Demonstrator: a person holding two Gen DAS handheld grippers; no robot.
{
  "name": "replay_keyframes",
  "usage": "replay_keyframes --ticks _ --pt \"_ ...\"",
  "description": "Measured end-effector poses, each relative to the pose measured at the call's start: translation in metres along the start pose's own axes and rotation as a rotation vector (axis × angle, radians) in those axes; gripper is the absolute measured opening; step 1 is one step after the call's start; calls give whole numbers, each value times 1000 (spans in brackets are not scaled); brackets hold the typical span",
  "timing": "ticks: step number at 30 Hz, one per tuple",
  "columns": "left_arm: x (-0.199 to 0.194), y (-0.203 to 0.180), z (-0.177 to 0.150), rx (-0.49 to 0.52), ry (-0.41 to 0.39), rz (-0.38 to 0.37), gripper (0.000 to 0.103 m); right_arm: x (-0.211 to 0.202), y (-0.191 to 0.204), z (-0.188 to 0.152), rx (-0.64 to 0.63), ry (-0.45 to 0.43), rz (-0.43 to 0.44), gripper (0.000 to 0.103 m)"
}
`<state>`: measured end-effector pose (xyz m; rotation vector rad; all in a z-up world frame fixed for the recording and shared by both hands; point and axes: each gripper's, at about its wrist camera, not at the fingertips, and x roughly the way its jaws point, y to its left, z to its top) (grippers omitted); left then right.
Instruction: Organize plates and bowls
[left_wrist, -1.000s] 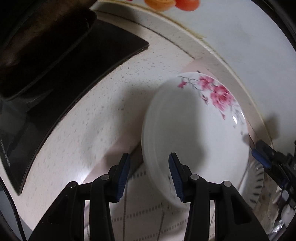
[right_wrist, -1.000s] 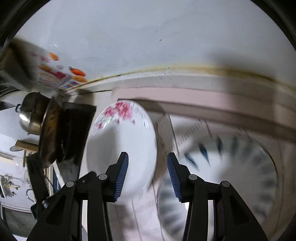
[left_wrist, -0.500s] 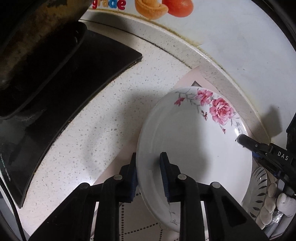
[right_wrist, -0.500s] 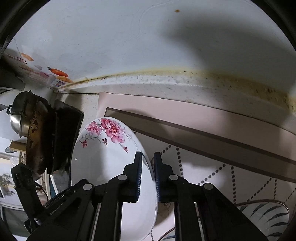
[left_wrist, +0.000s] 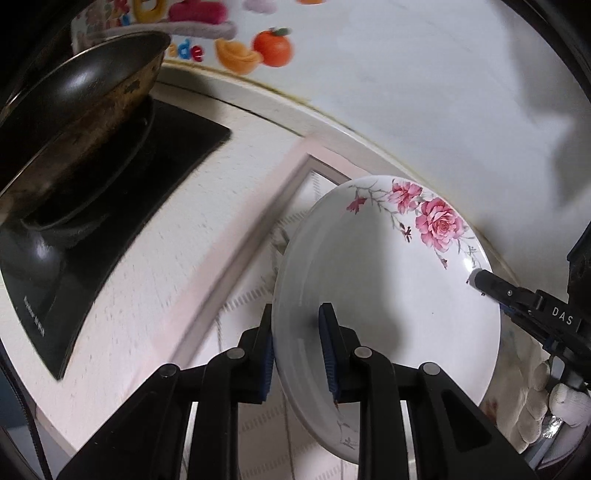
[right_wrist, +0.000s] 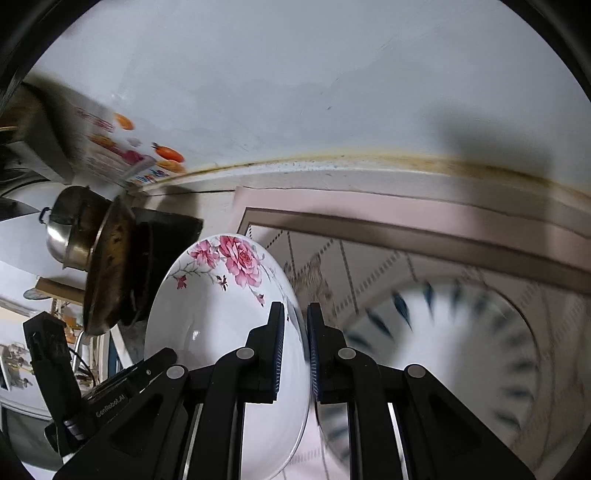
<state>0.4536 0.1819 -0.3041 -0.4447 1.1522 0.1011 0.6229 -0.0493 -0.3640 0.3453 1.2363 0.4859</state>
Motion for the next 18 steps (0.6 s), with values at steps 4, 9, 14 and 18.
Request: replay_keyframes --ticks 4,9,14,18 --pt "-22 -17 -37 63 22 -45 20 -51 -6 -43 22 -28 -24 14" --pt "-33 -38 -84 147 60 -91 20 -104 -27 -110 63 -50 -66 14" --pt "-22 -59 -129 241 121 -108 20 -135 -57 -178 115 -58 -101 14" --pt "-11 -73 -159 311 164 -105 20 -146 -85 -226 182 -57 -116 14"
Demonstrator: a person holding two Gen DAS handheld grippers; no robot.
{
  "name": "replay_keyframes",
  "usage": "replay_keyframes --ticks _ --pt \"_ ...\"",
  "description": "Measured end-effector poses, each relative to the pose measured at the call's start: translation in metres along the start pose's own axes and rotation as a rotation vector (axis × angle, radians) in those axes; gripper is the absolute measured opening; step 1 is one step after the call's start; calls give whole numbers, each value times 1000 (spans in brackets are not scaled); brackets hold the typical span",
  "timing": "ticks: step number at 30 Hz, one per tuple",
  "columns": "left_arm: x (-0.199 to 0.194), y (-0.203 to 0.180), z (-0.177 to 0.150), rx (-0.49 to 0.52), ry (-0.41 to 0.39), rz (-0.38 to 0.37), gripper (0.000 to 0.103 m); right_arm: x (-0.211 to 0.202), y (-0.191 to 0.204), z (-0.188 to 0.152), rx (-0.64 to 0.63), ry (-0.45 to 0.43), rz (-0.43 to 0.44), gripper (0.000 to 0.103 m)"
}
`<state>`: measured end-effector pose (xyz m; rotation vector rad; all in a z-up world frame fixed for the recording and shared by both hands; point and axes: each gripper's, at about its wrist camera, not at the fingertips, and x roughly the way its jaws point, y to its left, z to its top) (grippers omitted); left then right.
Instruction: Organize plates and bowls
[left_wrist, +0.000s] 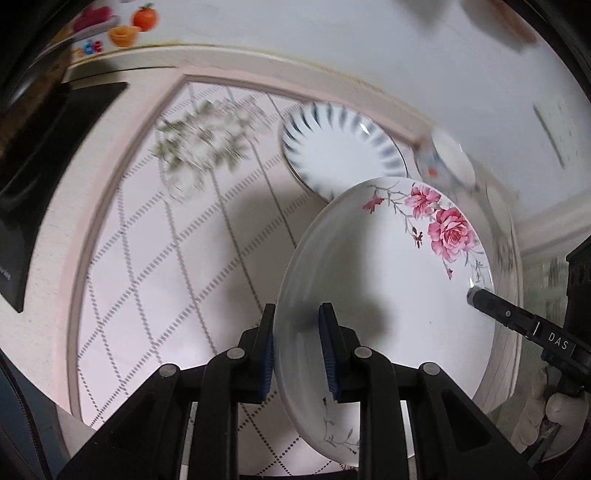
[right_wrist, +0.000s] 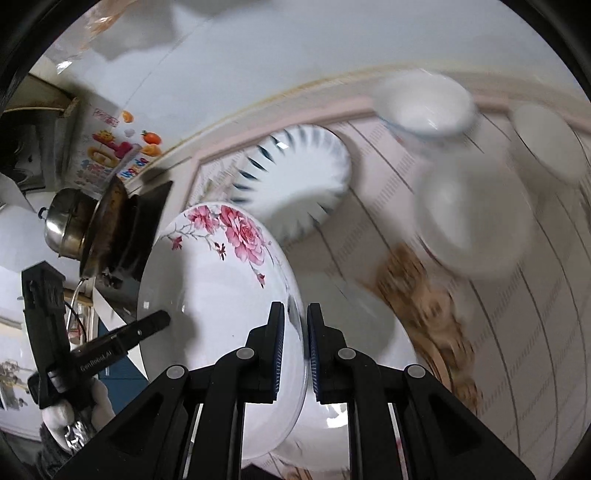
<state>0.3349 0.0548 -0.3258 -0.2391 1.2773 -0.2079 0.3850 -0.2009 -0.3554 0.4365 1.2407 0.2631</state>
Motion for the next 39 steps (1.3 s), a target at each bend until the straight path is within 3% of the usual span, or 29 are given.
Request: replay_keyframes --ticks 7,13,21,39 --pt "38 -15 -14 69 71 22 20 6 -47 -47 84 7 -33 14" --pt "49 -23 -20 101 89 54 20 19 -66 -64 113 6 -41 14" --pt "52 -24 -13 105 92 79 20 23 -67 -61 121 -14 -40 14" --pt "63 -29 -14 126 105 164 20 32 -64 -58 114 34 -37 14"
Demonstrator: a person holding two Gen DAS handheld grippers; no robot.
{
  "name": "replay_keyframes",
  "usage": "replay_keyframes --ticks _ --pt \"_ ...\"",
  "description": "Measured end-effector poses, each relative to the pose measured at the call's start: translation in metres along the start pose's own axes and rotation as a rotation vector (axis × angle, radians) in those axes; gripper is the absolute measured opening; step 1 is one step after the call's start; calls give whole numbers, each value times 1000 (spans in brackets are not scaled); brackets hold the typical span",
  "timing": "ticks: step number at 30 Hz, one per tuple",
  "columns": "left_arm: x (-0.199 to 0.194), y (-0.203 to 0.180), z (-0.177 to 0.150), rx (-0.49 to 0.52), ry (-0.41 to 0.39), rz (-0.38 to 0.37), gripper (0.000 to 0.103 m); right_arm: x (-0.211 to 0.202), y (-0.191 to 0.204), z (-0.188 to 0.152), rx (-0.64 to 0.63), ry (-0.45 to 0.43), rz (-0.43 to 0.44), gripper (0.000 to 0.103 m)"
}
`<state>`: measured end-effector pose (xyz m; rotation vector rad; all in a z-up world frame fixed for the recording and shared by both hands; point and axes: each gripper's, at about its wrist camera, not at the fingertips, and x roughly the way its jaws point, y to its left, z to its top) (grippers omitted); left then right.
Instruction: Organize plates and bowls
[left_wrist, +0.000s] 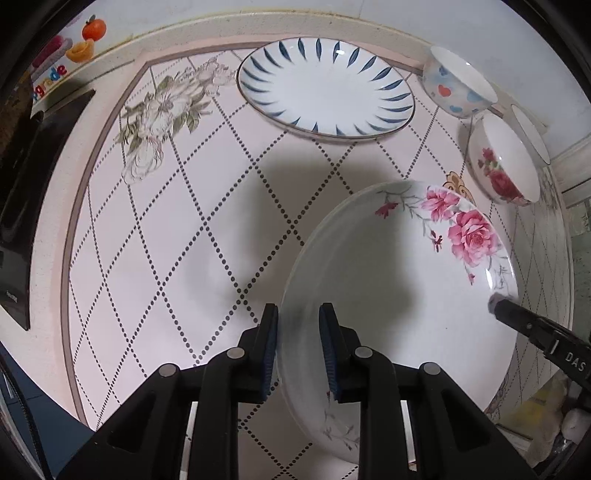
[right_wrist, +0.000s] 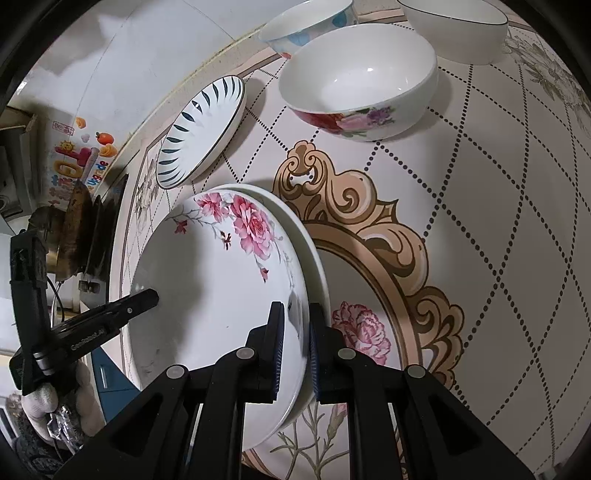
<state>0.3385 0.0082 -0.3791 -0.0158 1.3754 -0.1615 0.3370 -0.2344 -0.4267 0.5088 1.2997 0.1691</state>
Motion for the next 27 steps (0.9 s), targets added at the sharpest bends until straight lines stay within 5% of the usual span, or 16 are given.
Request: replay_keyframes --ticks 14,20,27 --pt "8 8 -1 -48 52 -24 20 -11 -8 8 59 105 17 17" --pt "-24 23 3 -99 2 -19 22 -50 1 27 42 51 43 18" --pt "-49 35 66 -163 -55 -77 32 -60 38 89 5 4 135 53"
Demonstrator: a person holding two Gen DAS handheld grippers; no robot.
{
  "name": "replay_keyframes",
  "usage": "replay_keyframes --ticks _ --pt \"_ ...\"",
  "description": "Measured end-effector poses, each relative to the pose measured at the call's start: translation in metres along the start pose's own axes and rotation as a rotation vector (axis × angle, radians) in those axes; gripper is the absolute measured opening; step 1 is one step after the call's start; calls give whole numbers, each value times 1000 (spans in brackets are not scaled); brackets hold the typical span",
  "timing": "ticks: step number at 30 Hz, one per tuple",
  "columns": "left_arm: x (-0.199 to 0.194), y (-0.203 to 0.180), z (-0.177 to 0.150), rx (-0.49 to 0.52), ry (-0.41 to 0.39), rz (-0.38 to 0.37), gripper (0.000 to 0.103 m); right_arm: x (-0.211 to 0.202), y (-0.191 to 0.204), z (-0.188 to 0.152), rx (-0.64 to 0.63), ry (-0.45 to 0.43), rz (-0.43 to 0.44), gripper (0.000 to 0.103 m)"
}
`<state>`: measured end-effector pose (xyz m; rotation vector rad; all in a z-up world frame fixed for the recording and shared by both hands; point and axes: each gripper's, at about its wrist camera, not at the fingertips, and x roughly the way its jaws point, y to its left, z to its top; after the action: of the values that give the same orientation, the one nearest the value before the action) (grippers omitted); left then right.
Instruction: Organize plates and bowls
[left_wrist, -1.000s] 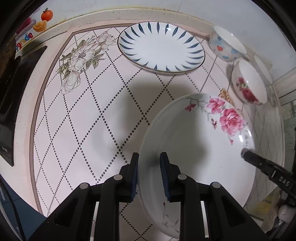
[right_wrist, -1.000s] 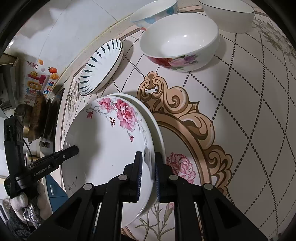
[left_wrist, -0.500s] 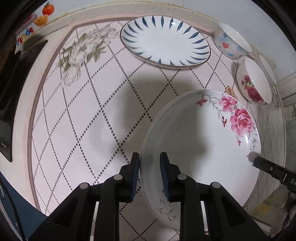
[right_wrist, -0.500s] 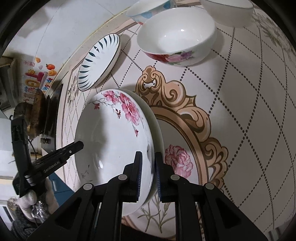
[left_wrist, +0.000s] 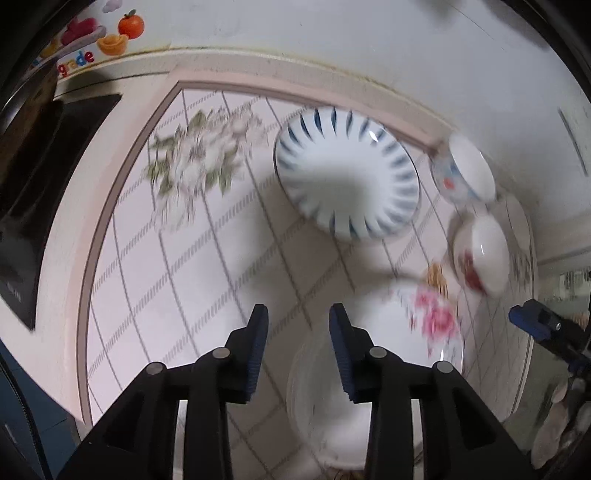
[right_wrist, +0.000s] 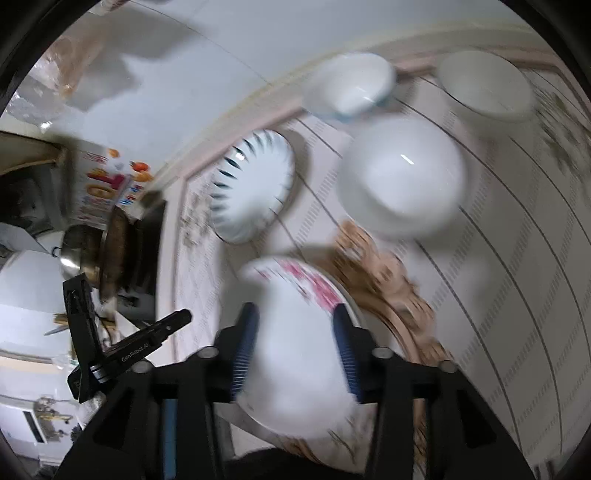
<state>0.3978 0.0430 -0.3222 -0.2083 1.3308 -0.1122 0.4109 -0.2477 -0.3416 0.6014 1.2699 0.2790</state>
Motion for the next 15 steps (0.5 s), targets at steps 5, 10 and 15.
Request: replay_keyframes --ticks 5,10,15 --pt "32 15 61 -73 31 11 32 34 17 57 -38 -24 -48 53" --pt "61 21 97 -87 55 17 32 81 15 107 -20 4 -105 53" --pt "89 22 119 -81 84 17 32 116 11 132 -15 34 -138 52"
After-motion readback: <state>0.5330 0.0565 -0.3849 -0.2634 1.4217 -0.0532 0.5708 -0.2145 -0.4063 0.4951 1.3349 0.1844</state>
